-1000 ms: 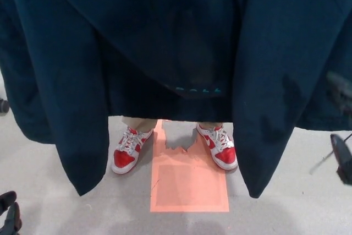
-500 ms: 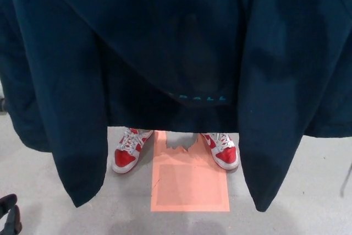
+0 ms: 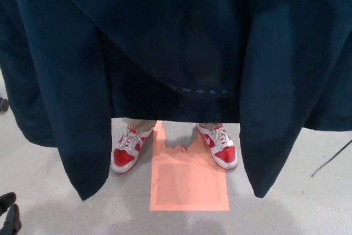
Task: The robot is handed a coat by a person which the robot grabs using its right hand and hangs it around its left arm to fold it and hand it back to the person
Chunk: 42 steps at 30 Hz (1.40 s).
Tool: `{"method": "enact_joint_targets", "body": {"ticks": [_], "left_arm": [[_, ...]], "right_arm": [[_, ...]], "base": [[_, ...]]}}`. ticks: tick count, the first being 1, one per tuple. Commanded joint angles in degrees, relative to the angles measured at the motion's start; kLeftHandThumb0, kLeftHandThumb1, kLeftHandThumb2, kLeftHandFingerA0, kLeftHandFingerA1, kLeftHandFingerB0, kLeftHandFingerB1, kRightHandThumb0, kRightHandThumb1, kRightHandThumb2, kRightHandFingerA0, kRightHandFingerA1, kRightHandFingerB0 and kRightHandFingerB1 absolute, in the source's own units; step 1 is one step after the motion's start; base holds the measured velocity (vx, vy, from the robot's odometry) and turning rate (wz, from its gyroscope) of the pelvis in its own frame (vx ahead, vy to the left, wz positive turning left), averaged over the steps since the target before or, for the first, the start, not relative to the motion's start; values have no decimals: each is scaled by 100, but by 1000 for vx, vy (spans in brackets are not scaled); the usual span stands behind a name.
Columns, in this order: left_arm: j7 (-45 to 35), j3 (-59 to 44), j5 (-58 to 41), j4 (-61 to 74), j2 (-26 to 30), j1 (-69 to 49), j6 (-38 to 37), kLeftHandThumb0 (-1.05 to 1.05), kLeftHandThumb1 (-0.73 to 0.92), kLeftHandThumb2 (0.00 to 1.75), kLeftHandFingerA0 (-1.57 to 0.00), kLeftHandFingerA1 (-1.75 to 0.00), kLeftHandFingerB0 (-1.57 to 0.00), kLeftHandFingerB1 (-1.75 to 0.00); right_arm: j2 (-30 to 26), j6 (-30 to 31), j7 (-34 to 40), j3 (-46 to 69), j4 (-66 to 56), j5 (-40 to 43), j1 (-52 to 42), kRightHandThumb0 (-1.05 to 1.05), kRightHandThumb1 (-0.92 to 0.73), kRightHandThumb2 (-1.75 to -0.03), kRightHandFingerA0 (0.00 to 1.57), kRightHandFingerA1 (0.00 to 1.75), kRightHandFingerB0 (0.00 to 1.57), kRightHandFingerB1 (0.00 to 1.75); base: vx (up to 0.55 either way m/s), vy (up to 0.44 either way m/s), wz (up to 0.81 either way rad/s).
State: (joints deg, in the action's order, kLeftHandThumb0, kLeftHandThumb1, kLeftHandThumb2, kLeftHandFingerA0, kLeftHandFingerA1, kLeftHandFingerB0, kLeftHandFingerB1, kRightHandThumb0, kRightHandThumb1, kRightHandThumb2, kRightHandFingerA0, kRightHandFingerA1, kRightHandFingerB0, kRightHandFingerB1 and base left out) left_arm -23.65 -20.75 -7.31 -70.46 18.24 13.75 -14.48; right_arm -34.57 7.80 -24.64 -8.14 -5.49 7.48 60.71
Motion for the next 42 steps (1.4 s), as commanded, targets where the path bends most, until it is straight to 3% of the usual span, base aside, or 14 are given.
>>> {"method": "enact_joint_targets", "body": {"ticks": [1,4,5,7,9,11,19,20,27,29,31,33,38,42], "left_arm": [[-80,-132,-204,-4,162,-18,-118,-69,65,98,-3,-42,-3,-38],[-97,-147,-211,3,153,-22,-125,-69,66,99,-3,-41,-2,-35],[-118,-132,-191,2,164,-35,-145,-69,67,100,-2,-40,-2,-34],[-132,-115,-168,0,172,-48,-166,-70,67,101,-2,-40,-2,-31],[-153,-53,-104,-4,189,-62,-158,-77,72,102,-4,-32,-4,-24],[-157,-47,-98,-3,181,-84,-187,-77,72,102,-5,-34,-4,-26],[-143,-71,-106,8,150,-155,-245,-73,67,100,-6,-44,-1,-38],[-136,-78,-112,10,150,-157,-248,-72,66,101,-4,-42,-3,-36],[-190,-8,-43,-18,194,-193,-237,-71,69,103,-4,-41,-3,-33],[-217,-44,-95,-12,175,-205,-201,-71,70,104,-3,-42,-1,-29],[-235,-104,-157,-17,147,-216,-234,-70,70,103,-3,-42,-1,-29],[-278,-122,-175,-22,155,-223,-225,-76,72,102,-5,-36,-4,-20],[-289,-64,-109,-4,162,-256,-339,-72,70,105,-3,-42,-1,-28],[-375,-79,-146,-25,155,-241,-384,-82,75,104,-6,-37,-4,-16]], "right_arm": [[360,860,-1517,-1624,2538,-1329,1800,-89,-72,-109,1,20,2,20],[680,389,-1903,-1976,3643,-1439,2273,-89,-76,-109,0,19,0,22],[796,358,-2031,-2093,3945,-1498,2417,-81,-88,-65,0,14,0,25],[1027,351,-2254,-2395,4524,-1664,2737,-87,-73,-108,0,16,0,21],[1205,261,-2307,-2532,4856,-1716,2865,-80,-85,-67,0,19,5,26],[1414,172,-2468,-2755,5294,-1827,3053,-83,-67,-103,0,27,9,32],[1942,131,-3179,-3104,6445,-1770,3350,-80,-81,-65,2,22,11,24],[1973,112,-3268,-3138,6524,-1777,3378,-79,-63,-101,0,21,6,26],[2245,-118,-3280,-3679,7071,-2328,3593,-91,-67,-104,0,10,10,22],[2269,-432,-3267,-3742,7191,-2392,3597,-83,-81,-65,1,21,11,25],[2322,-661,-3147,-4156,7325,-2851,3680,-85,-65,-104,1,20,8,26],[2359,-667,-3188,-4181,7437,-2870,3705,-87,-81,-65,2,24,11,25],[2449,-767,-3075,-4310,7630,-3137,3707,-86,-62,-102,3,24,6,26],[2534,-572,-2493,-4443,7700,-3482,3644,-93,-66,-71,57,46,41,39]], "base": [[0,0,0],[0,0,0],[0,0,0],[0,0,0],[0,0,0],[0,0,0],[0,0,0],[0,0,0],[0,0,0],[0,0,0],[0,0,0],[0,0,0],[0,0,0],[0,0,0]]}}
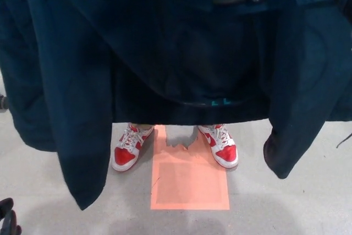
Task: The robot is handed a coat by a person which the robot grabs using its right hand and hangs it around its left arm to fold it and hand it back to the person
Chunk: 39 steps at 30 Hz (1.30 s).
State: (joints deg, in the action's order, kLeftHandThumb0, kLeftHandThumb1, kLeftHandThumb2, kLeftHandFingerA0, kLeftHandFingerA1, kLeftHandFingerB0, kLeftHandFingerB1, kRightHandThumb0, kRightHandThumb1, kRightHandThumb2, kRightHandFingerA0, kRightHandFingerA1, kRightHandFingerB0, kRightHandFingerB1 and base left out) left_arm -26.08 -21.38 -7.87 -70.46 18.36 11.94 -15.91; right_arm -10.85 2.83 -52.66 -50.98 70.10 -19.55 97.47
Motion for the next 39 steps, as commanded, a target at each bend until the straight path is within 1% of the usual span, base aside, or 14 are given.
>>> {"method": "enact_joint_targets", "body": {"ticks": [1,4,5,8,9,13,15,17,24,25,26,28,29,39], "left_arm": [[-109,-20,-95,-22,144,-52,-211,-78,74,104,-5,-40,-4,-19],[-143,-41,-122,10,145,-90,-279,-79,74,104,-7,-42,0,-20],[-121,-31,-113,19,138,-82,-272,-75,73,104,-11,-45,0,-27],[-106,-49,-126,16,108,-71,-344,-36,53,110,0,-47,0,-47],[-112,-46,-124,22,114,-70,-354,-73,89,67,-21,-33,-19,-31],[-55,-46,-127,31,83,-29,-296,-37,54,110,0,-48,0,-47],[-77,-44,-130,30,89,-33,-259,-36,56,110,0,-47,0,-47],[-88,-35,-129,42,84,-28,-229,-37,53,108,0,-47,0,-47],[-284,-79,-214,57,65,42,-193,-71,85,65,-24,-35,-17,-31],[-282,-67,-207,67,63,58,-170,-70,84,65,-25,-35,-18,-31],[-267,-70,-216,85,47,87,-162,-68,84,65,-26,-36,-18,-31],[-294,-73,-235,144,26,93,-179,-66,86,65,-28,-36,-19,-32],[-341,-98,-283,175,-7,118,-157,-70,71,89,-23,-45,-17,-42],[-552,-48,-328,528,-164,80,-291,-64,84,65,-29,-36,-28,-35]], "right_arm": [[196,42,523,-99,180,-802,-84,-87,-67,-69,79,49,55,41],[196,245,2575,24,-78,-1118,-516,-69,-88,-68,114,62,100,53],[152,180,2845,103,-139,-1105,-593,-51,-75,-114,90,77,76,67],[39,-29,3268,330,-222,-1001,-734,-52,-92,-72,85,55,64,44],[26,-53,3284,404,-221,-951,-731,-44,-90,-67,73,47,57,41],[-39,-176,4092,824,-264,-778,-897,-37,-83,-65,82,54,68,48],[-101,-437,4546,1080,-309,-662,-1012,-33,-68,-107,82,79,61,68],[-146,-608,4873,1124,-363,-737,-1006,-35,-81,-68,80,131,72,93],[-149,-926,5823,1510,-397,-758,-657,-34,-83,-68,73,147,66,112],[-142,-954,5964,1554,-380,-779,-557,-32,-69,-105,87,111,75,95],[-152,-982,6122,1549,-379,-839,-495,-33,-83,-69,78,155,64,124],[-157,-1042,6410,1554,-371,-933,-407,-33,-80,-69,82,155,66,125],[-151,-940,6630,1469,-336,-1065,-294,-36,-85,-65,88,107,72,63],[-357,-656,8788,819,-156,-2057,197,-28,-71,-61,104,145,82,91]], "base": [[0,0,0],[0,0,0],[0,0,0],[0,0,0],[0,0,0],[0,0,0],[0,0,0],[0,0,0],[0,0,0],[0,0,0],[0,0,0],[0,0,0],[0,0,0],[0,0,0]]}}
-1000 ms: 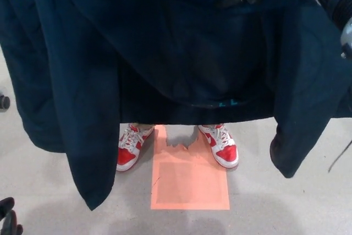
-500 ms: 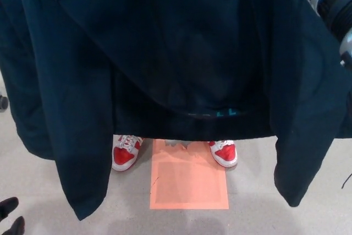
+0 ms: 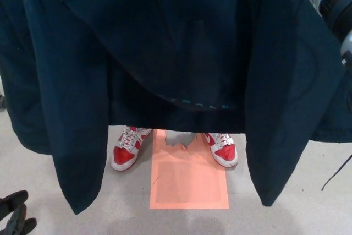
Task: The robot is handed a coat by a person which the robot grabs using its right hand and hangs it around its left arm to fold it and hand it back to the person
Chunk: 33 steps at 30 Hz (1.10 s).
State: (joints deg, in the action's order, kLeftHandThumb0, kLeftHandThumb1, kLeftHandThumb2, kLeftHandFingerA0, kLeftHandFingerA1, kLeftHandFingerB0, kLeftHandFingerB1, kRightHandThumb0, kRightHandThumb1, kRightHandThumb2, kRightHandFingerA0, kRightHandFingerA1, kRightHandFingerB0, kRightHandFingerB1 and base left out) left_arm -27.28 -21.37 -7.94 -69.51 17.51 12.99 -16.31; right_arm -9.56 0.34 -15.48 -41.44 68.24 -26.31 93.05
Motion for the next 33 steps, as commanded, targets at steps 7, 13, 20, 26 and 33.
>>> {"method": "enact_joint_targets", "body": {"ticks": [7,13,20,26,33], "left_arm": [[-863,-16,-461,861,-126,-114,-155,-66,82,64,-33,-38,-25,-34],[-1261,76,-760,2038,-357,-527,-41,-64,83,64,-29,-37,-25,-34],[-1686,320,-950,3404,-447,-1188,111,-67,85,65,-26,-36,-20,-33],[-1951,543,-1113,4405,-414,-1661,493,-66,84,65,-29,-37,-21,-34],[-2512,917,-1408,5408,-103,-1970,1082,-65,85,65,-34,-39,-24,-34]], "right_arm": [[-559,-462,5431,143,122,-1169,914,-28,-74,-66,100,156,77,128],[-519,-514,5304,-23,200,-1289,1045,-32,-77,-67,101,153,80,119],[-477,-525,5322,-277,294,-1542,1213,-32,-74,-66,102,150,82,99],[-408,-570,5265,-203,368,-1492,1524,-32,-77,-65,106,139,82,75],[-371,-601,5221,-54,455,-1382,1924,-29,-73,-65,102,140,81,78]], "base": [[0,0,0],[0,0,0],[0,0,0],[0,0,0],[0,0,0]]}}
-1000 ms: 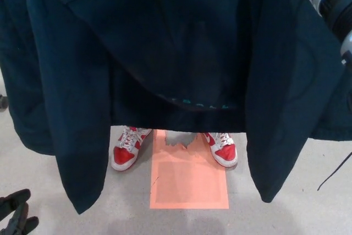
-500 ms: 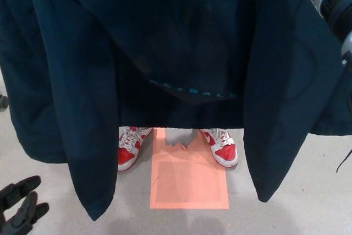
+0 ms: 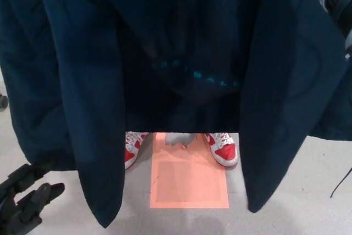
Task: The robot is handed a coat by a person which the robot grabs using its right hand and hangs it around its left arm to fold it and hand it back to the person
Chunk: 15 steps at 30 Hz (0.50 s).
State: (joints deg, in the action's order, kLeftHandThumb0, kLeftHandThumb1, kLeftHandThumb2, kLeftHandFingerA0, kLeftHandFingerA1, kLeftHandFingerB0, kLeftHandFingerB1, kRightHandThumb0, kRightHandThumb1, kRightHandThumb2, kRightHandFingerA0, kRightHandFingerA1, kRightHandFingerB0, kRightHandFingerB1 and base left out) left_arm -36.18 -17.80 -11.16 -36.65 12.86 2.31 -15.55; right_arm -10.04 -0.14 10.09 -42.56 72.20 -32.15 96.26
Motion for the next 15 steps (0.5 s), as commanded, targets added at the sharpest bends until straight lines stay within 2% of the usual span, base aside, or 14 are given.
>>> {"method": "enact_joint_targets", "body": {"ticks": [1,2,3,5,6,9,10,11,13,14,15], "left_arm": [[-1860,684,-1151,2352,496,-931,1028,-68,85,65,-34,-40,-25,-35],[-1901,727,-1194,2469,536,-949,1128,-70,82,65,-37,-41,-28,-36],[-1978,824,-1264,2702,637,-986,1344,-71,66,104,-34,-55,-18,-46],[-2094,946,-1324,2939,784,-1026,1587,-73,66,104,-35,-54,-20,-46],[-2181,1007,-1409,3054,864,-1040,1764,-72,65,104,-34,-55,-20,-46],[-2431,1135,-1561,3249,1033,-1057,1926,-69,68,105,-31,-55,-18,-47],[-2652,1229,-1631,3300,1117,-1006,1960,-72,81,65,-39,-43,-33,-38],[-2754,1287,-1693,3337,1166,-965,2045,-73,78,64,-40,-44,-35,-39],[-2807,1369,-1735,3380,1227,-896,2166,-72,80,64,-43,-44,-39,-40],[-2800,1445,-1707,3415,1239,-841,2170,-71,81,64,-45,-43,-42,-41],[-2789,1497,-1701,3430,1238,-799,2186,-72,76,65,-46,-44,-41,-41]], "right_arm": [[-315,-516,2649,88,82,-777,1719,-30,-73,-64,107,137,87,70],[-319,-521,2631,112,87,-757,1755,-31,-76,-65,108,137,85,66],[-333,-545,2587,160,90,-717,1820,-30,-60,-59,107,133,88,65],[-337,-574,2570,217,95,-682,1882,-31,-62,-59,106,135,91,69],[-342,-615,2585,263,100,-654,1901,-29,-64,-59,104,139,90,85],[-349,-652,2673,300,128,-646,1934,-31,-70,-63,103,138,91,85],[-347,-677,2660,327,134,-623,1971,-32,-74,-63,105,138,94,89],[-338,-695,2666,346,141,-607,1997,-40,-63,-86,112,129,93,98],[-320,-713,2694,360,153,-603,2028,-40,-62,-85,112,130,93,100],[-304,-711,2705,348,165,-628,2049,-31,-72,-64,103,143,92,94],[-289,-723,2707,352,175,-636,2063,-30,-66,-63,103,140,93,82]], "base": [[0,0,0],[0,0,0],[0,0,0],[0,0,0],[0,0,0],[0,0,0],[0,0,0],[0,0,0],[0,0,0],[0,0,0],[0,0,0]]}}
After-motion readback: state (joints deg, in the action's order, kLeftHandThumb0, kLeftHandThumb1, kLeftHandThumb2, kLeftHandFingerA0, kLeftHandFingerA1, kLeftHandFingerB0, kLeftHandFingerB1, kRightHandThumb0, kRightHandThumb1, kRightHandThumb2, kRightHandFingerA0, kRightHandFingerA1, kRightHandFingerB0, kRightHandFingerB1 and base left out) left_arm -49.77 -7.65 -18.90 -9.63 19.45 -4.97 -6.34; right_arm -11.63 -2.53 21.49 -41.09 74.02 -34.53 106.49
